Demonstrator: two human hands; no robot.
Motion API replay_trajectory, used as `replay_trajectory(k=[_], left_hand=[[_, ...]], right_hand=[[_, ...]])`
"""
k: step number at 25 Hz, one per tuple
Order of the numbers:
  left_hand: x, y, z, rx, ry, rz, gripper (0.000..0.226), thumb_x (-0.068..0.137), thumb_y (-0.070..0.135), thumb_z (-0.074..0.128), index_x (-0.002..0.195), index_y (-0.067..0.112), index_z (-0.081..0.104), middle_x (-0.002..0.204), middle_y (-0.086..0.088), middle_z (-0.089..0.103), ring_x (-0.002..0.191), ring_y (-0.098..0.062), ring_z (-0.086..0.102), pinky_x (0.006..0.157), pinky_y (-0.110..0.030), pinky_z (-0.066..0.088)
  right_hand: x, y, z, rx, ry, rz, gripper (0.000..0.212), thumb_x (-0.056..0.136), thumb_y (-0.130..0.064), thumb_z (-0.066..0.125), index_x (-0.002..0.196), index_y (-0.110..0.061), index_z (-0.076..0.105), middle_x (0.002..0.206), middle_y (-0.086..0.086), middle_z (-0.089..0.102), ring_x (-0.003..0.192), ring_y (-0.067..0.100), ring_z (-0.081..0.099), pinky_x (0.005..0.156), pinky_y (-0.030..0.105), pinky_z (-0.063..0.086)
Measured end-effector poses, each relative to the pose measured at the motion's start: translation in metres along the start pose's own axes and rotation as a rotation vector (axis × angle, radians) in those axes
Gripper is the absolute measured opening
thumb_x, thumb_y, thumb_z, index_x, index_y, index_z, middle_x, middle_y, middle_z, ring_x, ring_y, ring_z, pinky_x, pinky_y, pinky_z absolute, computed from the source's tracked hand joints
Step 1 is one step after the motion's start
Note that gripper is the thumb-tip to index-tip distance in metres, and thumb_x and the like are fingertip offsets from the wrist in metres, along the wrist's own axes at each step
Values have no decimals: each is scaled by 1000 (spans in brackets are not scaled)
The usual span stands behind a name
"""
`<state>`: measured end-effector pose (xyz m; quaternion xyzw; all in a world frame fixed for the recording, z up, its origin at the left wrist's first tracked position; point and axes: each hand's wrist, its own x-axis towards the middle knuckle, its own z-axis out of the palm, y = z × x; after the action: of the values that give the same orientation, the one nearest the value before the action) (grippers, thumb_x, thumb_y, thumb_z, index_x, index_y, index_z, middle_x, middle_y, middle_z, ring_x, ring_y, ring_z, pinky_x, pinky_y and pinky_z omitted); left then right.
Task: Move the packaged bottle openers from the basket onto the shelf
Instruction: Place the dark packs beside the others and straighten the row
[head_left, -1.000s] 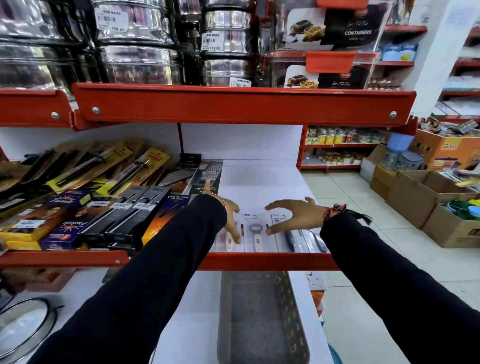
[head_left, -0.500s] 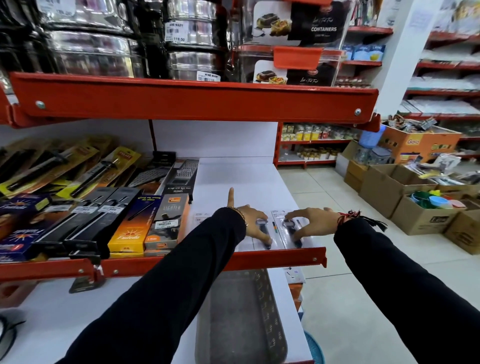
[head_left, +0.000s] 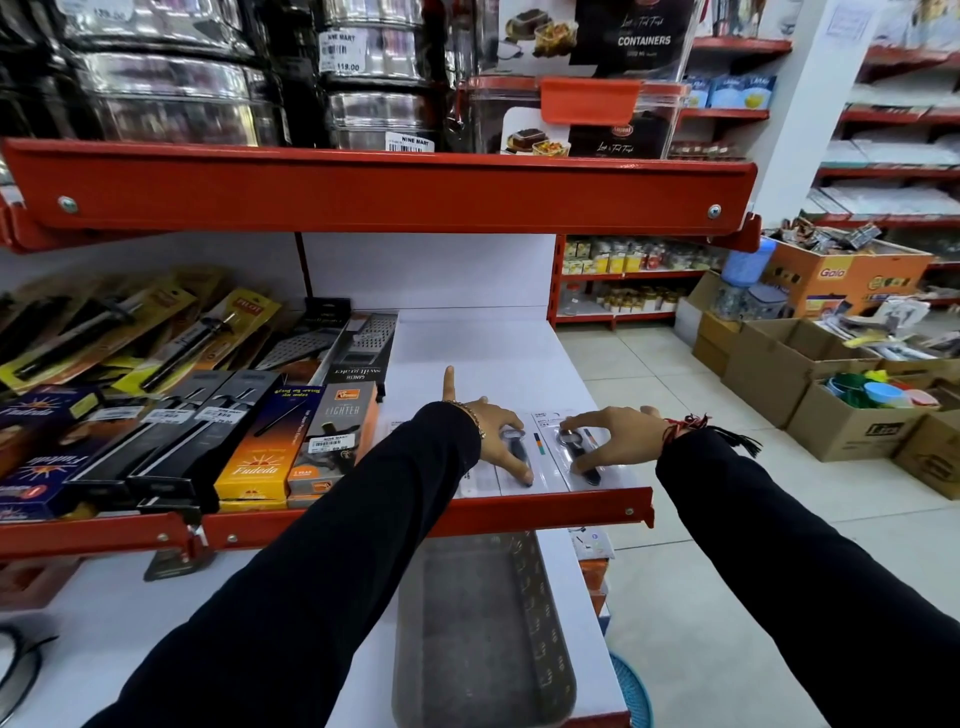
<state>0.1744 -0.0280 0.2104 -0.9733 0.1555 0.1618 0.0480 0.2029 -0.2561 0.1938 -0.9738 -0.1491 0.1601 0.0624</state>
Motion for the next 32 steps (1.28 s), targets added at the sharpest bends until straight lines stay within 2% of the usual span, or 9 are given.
replay_trajectory(k=[7, 18, 32], left_hand=[[-2, 1, 0, 2, -13, -7, 94, 67, 87, 52, 148, 42, 36, 158, 1, 39, 155, -25, 14, 100, -68, -33], [-2, 2, 5, 10, 1, -10, 92, 71, 86, 50, 150, 42, 34, 162, 0, 33, 156, -26, 8, 99, -67, -35], [-7, 6, 6, 25, -5, -18, 90, 75, 84, 48, 152, 41, 30, 162, 2, 32, 155, -27, 11, 99, -69, -34]], right_hand=[[0, -6, 7, -46, 49, 15, 79, 64, -85, 58, 135, -54, 47, 150, -12, 48, 140, 22, 40, 113, 63, 6], [8, -1, 14, -47, 37, -5, 91, 53, -94, 49, 136, -56, 44, 151, -18, 46, 142, 20, 38, 112, 67, 2], [3, -5, 13, -74, 19, 5, 83, 66, -86, 53, 141, -53, 40, 154, -13, 43, 144, 23, 36, 113, 67, 2]])
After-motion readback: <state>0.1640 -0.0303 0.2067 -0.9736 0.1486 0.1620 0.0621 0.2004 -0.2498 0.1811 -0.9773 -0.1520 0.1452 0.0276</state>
